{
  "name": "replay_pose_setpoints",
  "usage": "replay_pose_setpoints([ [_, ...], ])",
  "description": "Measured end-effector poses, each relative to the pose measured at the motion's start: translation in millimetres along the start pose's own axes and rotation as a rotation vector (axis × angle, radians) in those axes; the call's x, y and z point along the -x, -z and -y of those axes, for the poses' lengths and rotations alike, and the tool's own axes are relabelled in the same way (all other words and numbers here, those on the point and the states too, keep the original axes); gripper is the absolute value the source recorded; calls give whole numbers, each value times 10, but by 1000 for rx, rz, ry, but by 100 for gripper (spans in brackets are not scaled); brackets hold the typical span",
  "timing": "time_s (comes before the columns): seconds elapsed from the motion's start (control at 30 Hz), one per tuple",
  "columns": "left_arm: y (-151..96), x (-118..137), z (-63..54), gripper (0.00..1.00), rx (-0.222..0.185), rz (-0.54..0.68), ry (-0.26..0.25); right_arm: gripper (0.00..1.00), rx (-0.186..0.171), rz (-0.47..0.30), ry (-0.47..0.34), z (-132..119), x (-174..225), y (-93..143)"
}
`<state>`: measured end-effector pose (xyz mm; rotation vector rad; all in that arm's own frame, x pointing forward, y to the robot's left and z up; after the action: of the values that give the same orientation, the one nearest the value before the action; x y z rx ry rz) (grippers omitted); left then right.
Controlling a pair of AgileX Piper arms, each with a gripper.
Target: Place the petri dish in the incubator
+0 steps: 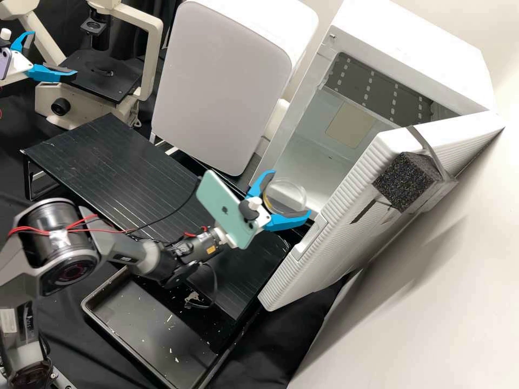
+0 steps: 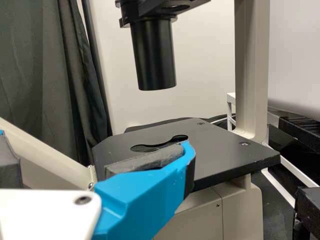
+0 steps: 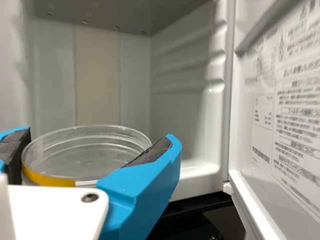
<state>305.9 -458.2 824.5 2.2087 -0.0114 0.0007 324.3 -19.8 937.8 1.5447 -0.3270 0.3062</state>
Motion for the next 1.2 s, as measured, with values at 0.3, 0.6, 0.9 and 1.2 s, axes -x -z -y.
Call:
replay_pose_setpoints([
  [0.3,0,0,0,100,0,0,0,0,-12,42,2,65,-581,-176],
  [0.6,0,0,0,100,0,0,0,0,-35,34,-2,103,-952,-270],
  [0.9,0,0,0,100,0,0,0,0,-38,71,48,241,-1192,-328],
  [1.2,0,0,0,100,0,0,0,0,-11,55,90,397,-1260,-298],
])
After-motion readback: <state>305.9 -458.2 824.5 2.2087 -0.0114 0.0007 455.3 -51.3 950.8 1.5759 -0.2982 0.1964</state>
